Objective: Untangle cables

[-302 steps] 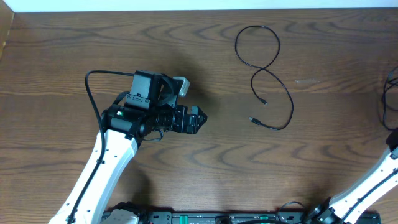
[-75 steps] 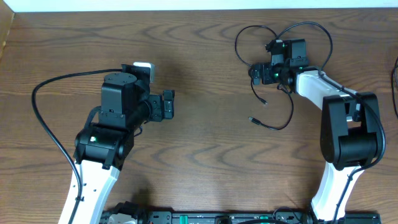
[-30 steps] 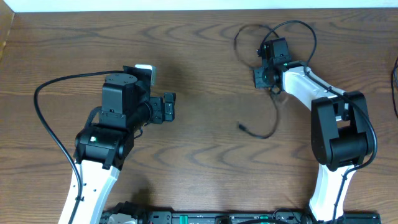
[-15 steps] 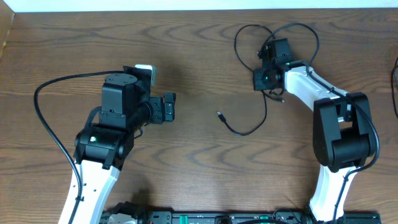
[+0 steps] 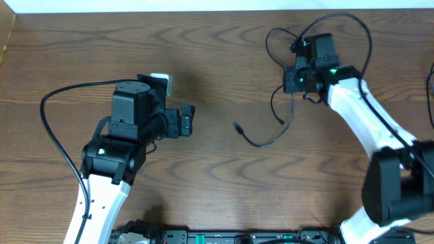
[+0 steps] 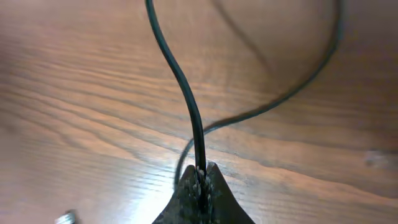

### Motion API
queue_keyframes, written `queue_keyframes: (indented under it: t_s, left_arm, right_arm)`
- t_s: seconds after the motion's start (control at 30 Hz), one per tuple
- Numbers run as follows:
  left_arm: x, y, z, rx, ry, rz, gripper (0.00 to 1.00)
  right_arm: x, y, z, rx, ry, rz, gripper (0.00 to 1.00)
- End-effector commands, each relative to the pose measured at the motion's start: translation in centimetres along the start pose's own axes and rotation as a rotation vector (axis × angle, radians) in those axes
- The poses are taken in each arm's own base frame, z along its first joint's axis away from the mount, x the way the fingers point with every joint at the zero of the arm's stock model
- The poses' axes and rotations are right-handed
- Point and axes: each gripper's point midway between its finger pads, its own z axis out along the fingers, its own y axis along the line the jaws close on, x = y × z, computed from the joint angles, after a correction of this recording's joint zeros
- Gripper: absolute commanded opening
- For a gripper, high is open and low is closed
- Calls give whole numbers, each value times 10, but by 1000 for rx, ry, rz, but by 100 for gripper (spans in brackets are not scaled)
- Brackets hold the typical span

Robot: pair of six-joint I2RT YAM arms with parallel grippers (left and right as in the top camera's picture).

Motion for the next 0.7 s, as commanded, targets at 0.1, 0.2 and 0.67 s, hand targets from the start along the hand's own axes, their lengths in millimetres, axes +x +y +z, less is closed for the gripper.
queue_keyframes:
  t_s: [0.1, 0.2, 0.67]
  left_arm:
    - [8, -1, -1, 11, 23, 3, 96]
    - [8, -1, -1, 11, 25, 3, 96]
    - [8, -1, -1, 10, 23, 4, 96]
  right_arm:
    - [-1, 1, -19, 13, -9, 7, 1]
    - [9, -6, -16, 53, 33, 12, 1]
    - [13, -33, 23, 175, 39, 45, 1]
